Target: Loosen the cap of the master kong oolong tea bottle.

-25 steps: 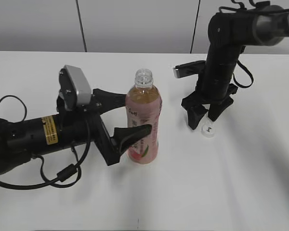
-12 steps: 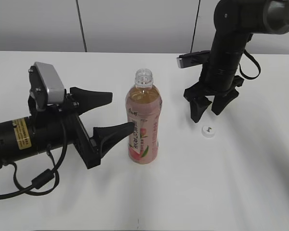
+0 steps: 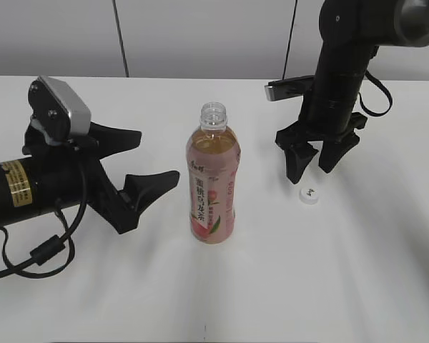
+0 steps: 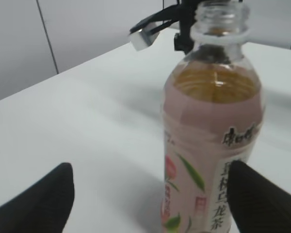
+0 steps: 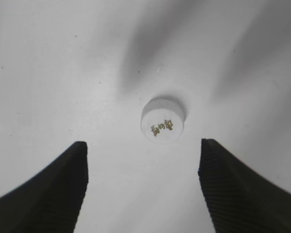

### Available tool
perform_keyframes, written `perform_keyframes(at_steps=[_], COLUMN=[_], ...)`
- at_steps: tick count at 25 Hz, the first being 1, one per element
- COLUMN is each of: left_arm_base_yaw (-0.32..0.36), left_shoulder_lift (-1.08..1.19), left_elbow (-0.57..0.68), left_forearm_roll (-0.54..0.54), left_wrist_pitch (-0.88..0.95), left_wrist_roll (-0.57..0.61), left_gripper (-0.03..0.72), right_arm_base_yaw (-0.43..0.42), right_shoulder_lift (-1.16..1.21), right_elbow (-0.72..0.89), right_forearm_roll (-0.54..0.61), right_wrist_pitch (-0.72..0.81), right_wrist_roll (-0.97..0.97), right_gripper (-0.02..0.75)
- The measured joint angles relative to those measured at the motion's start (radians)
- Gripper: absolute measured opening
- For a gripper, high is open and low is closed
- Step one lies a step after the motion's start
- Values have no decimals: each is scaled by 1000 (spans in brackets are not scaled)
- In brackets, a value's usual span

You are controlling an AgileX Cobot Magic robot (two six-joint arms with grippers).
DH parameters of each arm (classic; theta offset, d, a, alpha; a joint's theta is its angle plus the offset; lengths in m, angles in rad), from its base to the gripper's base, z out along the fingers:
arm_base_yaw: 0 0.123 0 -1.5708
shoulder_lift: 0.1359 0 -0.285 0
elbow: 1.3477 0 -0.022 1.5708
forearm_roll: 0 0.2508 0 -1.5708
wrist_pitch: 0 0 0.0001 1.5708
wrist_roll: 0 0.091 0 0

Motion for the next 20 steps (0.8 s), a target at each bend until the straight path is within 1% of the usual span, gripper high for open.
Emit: perform_keyframes(at_steps=[4, 9, 11, 14, 15, 17, 20], left_arm_base_yaw=[0, 0, 0, 0, 1, 17, 71], left_shoulder_lift=[-48, -110, -145, -200, -219, -252, -292], left_elbow=[1, -1, -18, -88, -113, -175, -229], left_forearm_roll=[-4, -18, -39, -69, -99, -194, -310], left_wrist_pitch=[133, 351, 465, 667, 726, 843, 949], left_wrist_roll=[-1, -13, -44, -104, -127, -147, -160], left_gripper=[578, 578, 578, 578, 578, 578, 578], right_arm_base_yaw=[0, 0, 0, 0, 0, 0, -4], right_shoulder_lift=[-7, -7, -8, -8, -8, -8, -8], right_elbow=[0, 0, 0, 0, 0, 0, 0], right_forearm_roll=[0, 0, 0, 0, 0, 0, 0], right_wrist_pitch=[3, 11, 11, 11, 12, 12, 12], right_wrist_roll=[2, 16, 22, 30, 33, 40, 58], right_gripper=[537, 537, 537, 537, 538, 538, 538])
